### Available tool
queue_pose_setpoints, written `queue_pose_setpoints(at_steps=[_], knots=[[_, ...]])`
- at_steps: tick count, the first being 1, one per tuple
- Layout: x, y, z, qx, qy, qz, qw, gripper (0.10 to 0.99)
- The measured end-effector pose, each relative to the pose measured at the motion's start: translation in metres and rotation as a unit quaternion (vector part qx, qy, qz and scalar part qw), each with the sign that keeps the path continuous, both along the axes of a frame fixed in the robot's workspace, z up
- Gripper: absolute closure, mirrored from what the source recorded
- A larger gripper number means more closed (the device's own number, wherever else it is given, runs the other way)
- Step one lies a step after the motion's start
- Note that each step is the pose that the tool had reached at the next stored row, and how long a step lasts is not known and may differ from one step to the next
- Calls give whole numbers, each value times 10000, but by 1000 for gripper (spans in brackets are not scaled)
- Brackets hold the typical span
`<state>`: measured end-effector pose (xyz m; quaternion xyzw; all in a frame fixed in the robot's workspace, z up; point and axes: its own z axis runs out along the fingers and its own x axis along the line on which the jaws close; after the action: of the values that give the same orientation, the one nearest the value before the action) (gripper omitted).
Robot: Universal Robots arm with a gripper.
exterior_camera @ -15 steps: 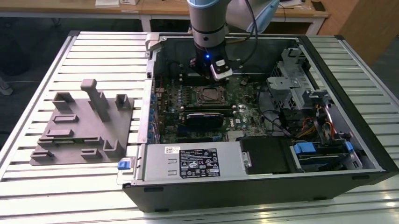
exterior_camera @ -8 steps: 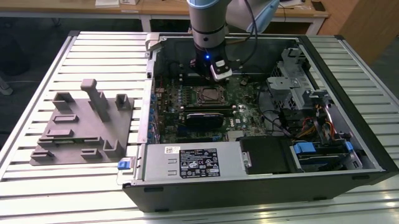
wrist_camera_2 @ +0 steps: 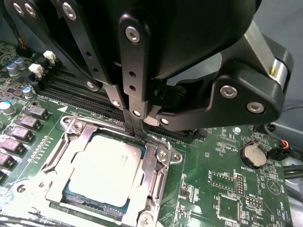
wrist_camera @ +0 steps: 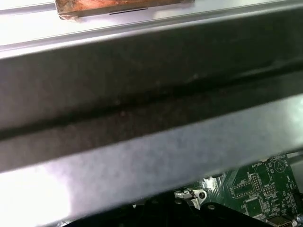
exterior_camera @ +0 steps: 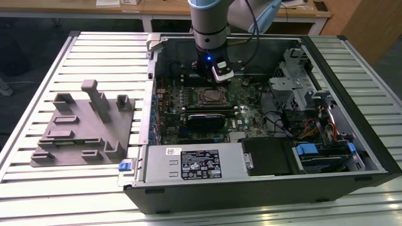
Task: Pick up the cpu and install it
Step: 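Install the first cpu locking lever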
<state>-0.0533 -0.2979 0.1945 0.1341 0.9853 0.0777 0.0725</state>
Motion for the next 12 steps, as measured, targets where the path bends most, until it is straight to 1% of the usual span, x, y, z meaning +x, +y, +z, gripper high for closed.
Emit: queue_pose_setpoints(at_steps=[7,12], knots=[[1,0,1,-1,-1,-1,10000,980],[1,0,61,-15,-1,0,10000,980]])
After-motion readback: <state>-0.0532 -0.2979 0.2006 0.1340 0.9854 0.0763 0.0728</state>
